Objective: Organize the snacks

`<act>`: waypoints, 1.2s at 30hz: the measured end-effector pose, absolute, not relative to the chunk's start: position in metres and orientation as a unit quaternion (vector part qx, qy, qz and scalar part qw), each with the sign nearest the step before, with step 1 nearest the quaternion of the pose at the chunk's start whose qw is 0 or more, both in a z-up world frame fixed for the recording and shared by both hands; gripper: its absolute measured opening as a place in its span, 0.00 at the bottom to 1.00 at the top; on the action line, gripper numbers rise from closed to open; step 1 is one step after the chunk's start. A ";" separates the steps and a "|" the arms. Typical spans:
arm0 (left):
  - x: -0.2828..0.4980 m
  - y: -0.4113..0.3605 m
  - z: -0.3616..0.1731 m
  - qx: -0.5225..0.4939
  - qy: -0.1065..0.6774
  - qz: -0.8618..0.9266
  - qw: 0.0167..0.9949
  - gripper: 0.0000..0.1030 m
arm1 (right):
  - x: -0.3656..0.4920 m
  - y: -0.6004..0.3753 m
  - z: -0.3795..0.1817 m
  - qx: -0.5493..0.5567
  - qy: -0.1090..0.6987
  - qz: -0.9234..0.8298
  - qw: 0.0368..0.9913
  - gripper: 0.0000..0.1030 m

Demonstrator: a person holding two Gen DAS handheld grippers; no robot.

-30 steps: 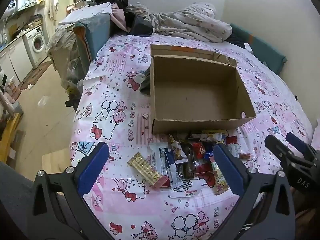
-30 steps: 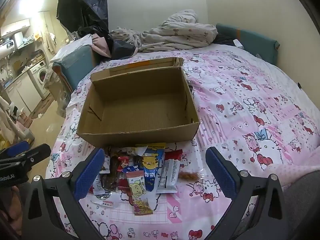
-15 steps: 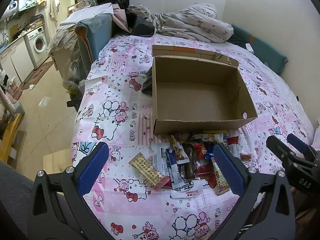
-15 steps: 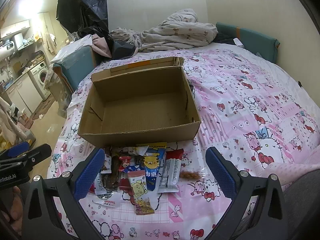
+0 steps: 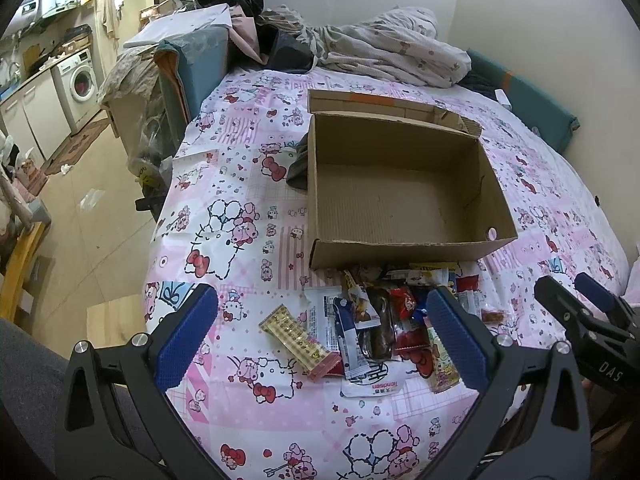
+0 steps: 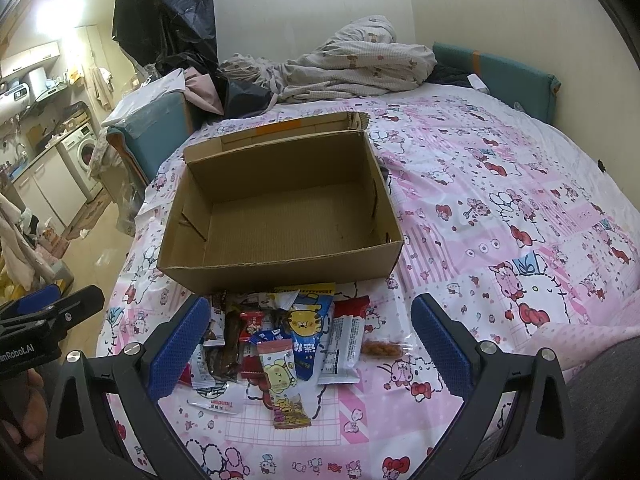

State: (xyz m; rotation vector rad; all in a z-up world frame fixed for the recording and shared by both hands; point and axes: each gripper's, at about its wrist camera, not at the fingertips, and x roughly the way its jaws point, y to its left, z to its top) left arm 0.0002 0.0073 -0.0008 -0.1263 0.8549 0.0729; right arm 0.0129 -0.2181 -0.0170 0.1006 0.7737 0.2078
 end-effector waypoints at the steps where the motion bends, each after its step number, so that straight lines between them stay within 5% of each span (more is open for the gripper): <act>1: 0.000 0.007 -0.001 -0.061 0.414 0.035 0.908 1.00 | 0.013 -0.218 -0.017 0.049 0.377 0.101 0.919 1.00; 36: 0.001 0.008 -0.001 -0.072 0.420 0.034 0.904 1.00 | 0.012 -0.216 -0.017 0.053 0.381 0.108 0.917 1.00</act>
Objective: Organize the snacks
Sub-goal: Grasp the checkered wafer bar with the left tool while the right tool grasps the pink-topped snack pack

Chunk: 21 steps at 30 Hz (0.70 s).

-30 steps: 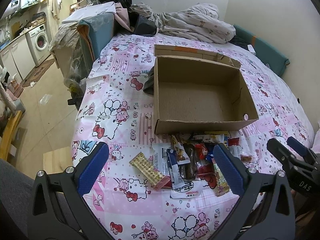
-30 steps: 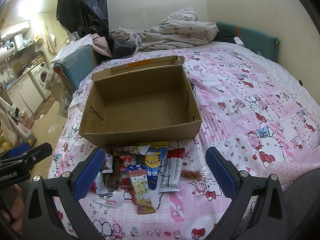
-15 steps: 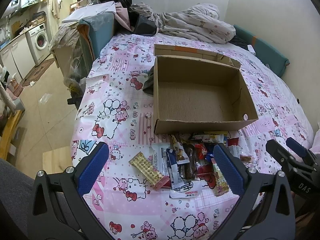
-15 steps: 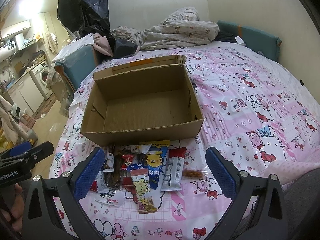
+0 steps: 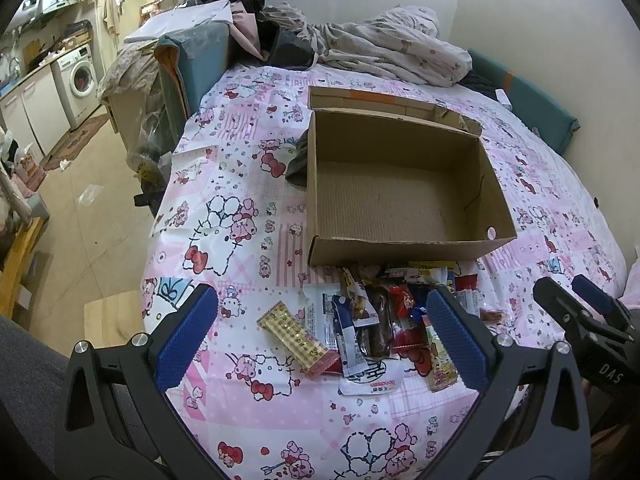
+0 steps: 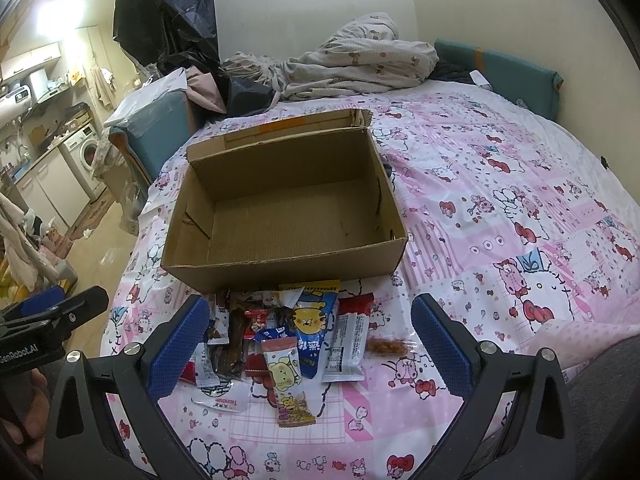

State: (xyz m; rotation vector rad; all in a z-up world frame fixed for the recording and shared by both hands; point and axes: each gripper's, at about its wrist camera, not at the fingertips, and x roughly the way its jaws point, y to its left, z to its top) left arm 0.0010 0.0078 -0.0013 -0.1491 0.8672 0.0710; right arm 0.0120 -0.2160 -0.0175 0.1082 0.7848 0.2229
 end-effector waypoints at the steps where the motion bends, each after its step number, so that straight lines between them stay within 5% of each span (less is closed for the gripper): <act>1: 0.001 0.009 -0.002 -0.073 0.421 0.035 0.904 1.00 | 0.012 -0.216 -0.017 0.052 0.381 0.108 0.917 1.00; 13: 0.008 0.016 -0.009 -0.083 0.441 0.039 0.893 1.00 | 0.019 -0.224 -0.016 0.064 0.394 0.106 0.911 1.00; 21: 0.041 0.060 -0.038 -0.150 0.531 0.096 0.829 1.00 | 0.049 -0.248 -0.018 0.112 0.447 0.104 0.881 1.00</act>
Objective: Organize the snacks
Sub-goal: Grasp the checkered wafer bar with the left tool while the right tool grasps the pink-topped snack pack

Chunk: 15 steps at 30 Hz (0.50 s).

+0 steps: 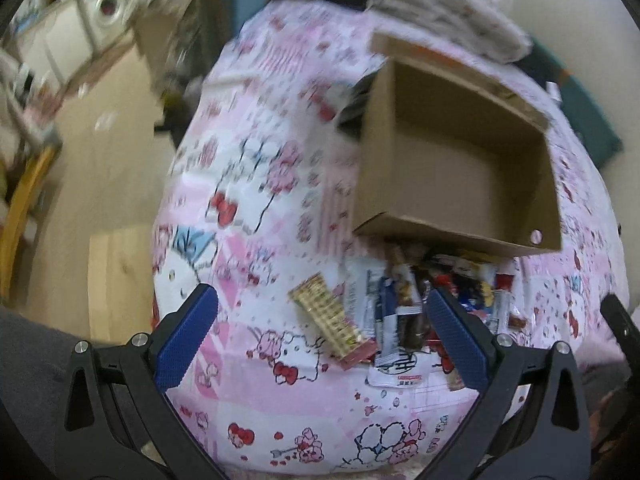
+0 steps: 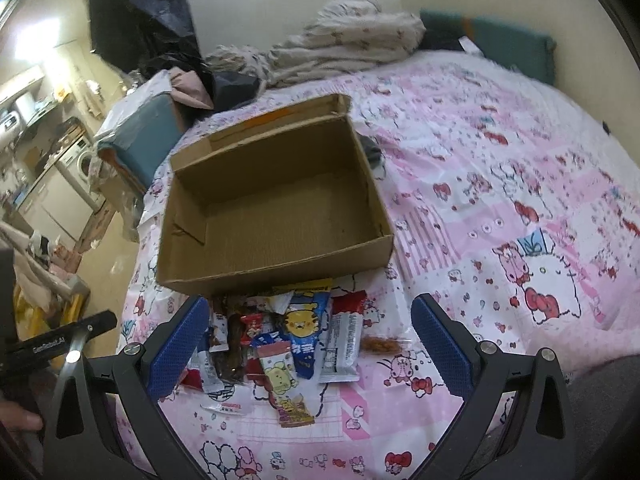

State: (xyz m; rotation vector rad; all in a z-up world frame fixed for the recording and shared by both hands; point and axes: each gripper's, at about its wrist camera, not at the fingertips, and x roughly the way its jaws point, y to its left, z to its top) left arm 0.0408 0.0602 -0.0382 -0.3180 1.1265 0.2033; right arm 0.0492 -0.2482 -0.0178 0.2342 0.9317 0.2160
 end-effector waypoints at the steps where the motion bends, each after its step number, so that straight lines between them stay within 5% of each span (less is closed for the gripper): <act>1: 0.043 0.066 -0.046 -0.166 0.543 0.102 0.817 1.00 | 0.056 -0.249 -0.024 0.117 0.469 0.104 0.869 1.00; 5: 0.050 0.077 -0.075 -0.218 0.583 0.115 0.774 0.97 | 0.074 -0.245 -0.064 0.141 0.556 0.119 0.811 0.97; 8: 0.055 0.077 -0.098 -0.241 0.605 0.122 0.749 0.84 | 0.073 -0.241 -0.084 0.148 0.579 0.126 0.792 0.83; 12: 0.062 0.071 -0.127 -0.251 0.628 0.127 0.725 0.65 | 0.071 -0.235 -0.095 0.159 0.594 0.140 0.776 0.76; 15: 0.067 0.062 -0.141 -0.270 0.637 0.115 0.712 0.63 | 0.067 -0.229 -0.094 0.147 0.592 0.151 0.778 0.72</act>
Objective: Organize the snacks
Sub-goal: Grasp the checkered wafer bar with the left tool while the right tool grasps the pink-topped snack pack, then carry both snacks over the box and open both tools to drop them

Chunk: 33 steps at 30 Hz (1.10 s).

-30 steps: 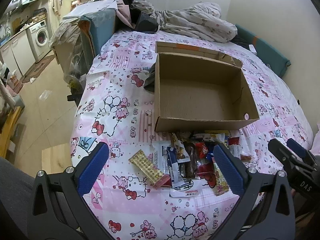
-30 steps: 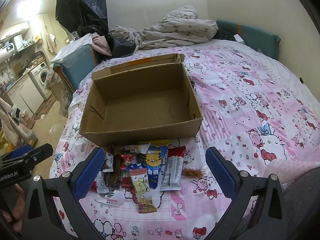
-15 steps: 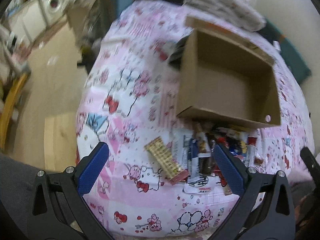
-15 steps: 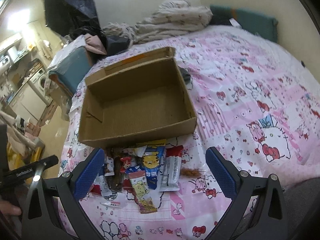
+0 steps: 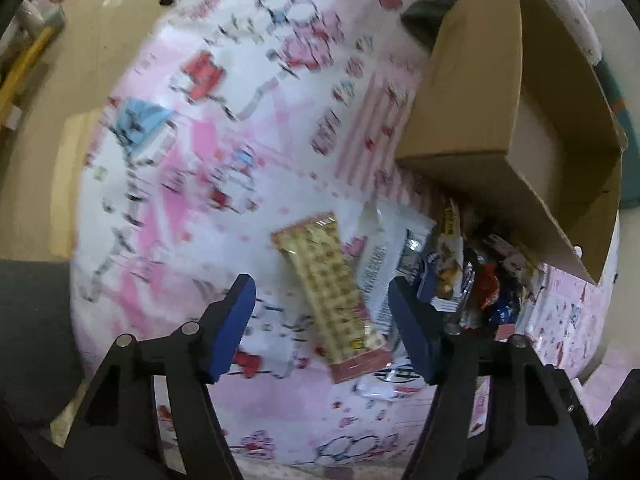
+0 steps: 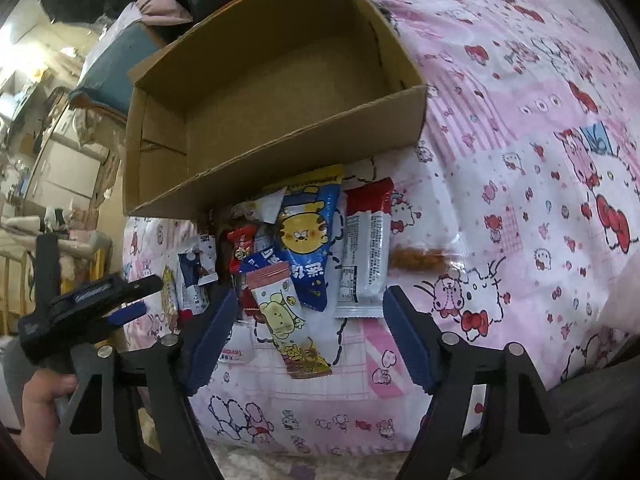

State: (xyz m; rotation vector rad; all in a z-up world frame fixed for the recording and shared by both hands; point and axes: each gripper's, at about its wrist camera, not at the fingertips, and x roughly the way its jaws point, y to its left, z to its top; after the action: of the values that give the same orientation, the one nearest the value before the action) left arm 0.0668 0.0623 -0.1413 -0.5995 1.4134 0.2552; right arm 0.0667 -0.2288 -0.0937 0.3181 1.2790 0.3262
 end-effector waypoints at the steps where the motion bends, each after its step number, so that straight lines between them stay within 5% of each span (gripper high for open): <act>1: 0.068 0.059 -0.143 -0.269 0.639 0.113 0.712 0.62 | 0.068 -0.229 -0.095 0.147 0.593 0.153 0.777 0.70; 7: 0.065 0.051 -0.153 -0.290 0.640 0.106 0.704 0.45 | 0.072 -0.217 -0.113 0.126 0.624 0.154 0.756 0.64; 11: 0.063 0.049 -0.153 -0.282 0.636 0.097 0.712 0.21 | 0.074 -0.195 -0.129 0.090 0.643 0.161 0.743 0.58; 15: 0.057 0.053 -0.139 -0.279 0.634 0.085 0.716 0.21 | 0.073 -0.170 -0.144 0.058 0.655 0.162 0.736 0.52; 18: 0.050 0.050 -0.125 -0.248 0.627 0.081 0.734 0.21 | 0.067 -0.163 -0.148 0.043 0.658 0.164 0.733 0.28; 33: 0.058 0.040 -0.020 -0.188 0.513 0.032 0.837 0.21 | 0.084 -0.243 -0.043 0.187 0.545 0.204 0.792 0.28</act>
State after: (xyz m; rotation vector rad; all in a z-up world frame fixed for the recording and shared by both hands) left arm 0.0576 0.0403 -0.0198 -0.3983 1.0849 0.0676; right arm 0.0839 -0.2434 -0.0431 0.4028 1.1717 0.4381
